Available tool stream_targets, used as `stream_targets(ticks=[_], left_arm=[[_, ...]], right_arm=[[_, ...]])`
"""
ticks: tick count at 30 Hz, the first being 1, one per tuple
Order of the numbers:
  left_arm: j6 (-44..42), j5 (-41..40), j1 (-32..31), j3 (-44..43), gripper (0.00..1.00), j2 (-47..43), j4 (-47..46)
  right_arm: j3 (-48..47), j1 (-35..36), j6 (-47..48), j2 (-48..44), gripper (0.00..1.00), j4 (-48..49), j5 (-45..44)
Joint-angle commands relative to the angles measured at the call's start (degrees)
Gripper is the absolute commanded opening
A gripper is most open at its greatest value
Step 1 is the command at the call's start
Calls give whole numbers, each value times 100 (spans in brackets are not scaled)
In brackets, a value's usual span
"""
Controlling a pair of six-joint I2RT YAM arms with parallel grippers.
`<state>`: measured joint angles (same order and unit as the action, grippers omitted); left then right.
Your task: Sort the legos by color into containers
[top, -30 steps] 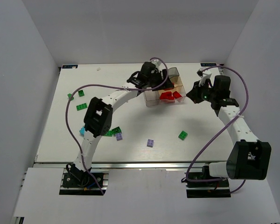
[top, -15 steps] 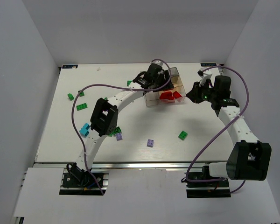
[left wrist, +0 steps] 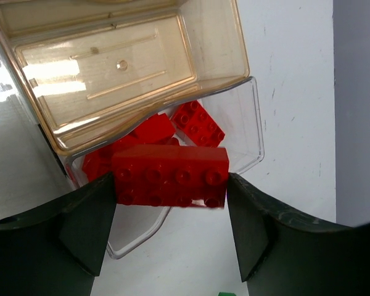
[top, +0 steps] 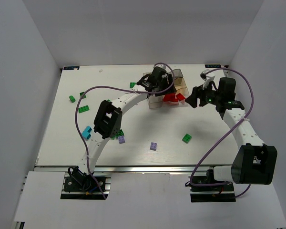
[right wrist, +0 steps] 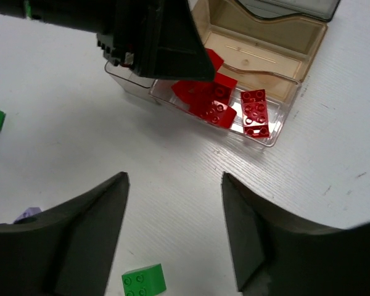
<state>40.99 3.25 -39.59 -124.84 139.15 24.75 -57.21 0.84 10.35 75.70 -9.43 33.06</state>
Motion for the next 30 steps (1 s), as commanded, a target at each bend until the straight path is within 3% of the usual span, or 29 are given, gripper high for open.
stream_targets(ticks=[1,10,13,15,16,17,20,21,22,23,24,25,26,30], left_arm=[[-12,-43,-31,-313,80,-371,-199],[67,97,-31,-348,82,-319,-129],[49,19,21,-357,78,-450,-164],[-21,-87,92,-296,65,-792,-199],[-152,-139,153,-235,56,-932,-190],[-231,-218,232,-138,33,-1351,-164],[-767,-465,312,730,13,-2170,-251],[-1003,-448,390,1037,13,-2782,-295],[-1127,-448,461,1710,16,-3101,-339],[-1198,-474,461,2074,25,-3409,-322],[-1242,-535,531,2434,52,-4021,-296],[-1304,-640,593,3160,63,-4341,-226],[-1322,-702,645,3480,75,-4918,-112],[-1278,-1009,699,5036,83,-5976,73]], right_arm=[[-211,-14,336,-38,72,-85,561],[-361,-14,398,-3,75,-243,728],[-361,-14,476,-64,72,-270,859],[-370,-14,765,-117,68,-322,1096],[-387,-14,984,-117,60,-514,1550],[-474,-23,1317,-117,55,-733,1815],[-572,13,3187,5,42,-1936,2853],[-607,21,3758,58,41,-2314,3195],[-633,82,4991,111,44,-3153,3259],[-668,126,5534,233,49,-3492,3277],[-703,188,5966,295,54,-3782,3260],[-747,293,6501,366,63,-4003,3155],[-782,337,6619,479,65,-4257,2971],[-660,698,7042,595,72,-4445,2408]])
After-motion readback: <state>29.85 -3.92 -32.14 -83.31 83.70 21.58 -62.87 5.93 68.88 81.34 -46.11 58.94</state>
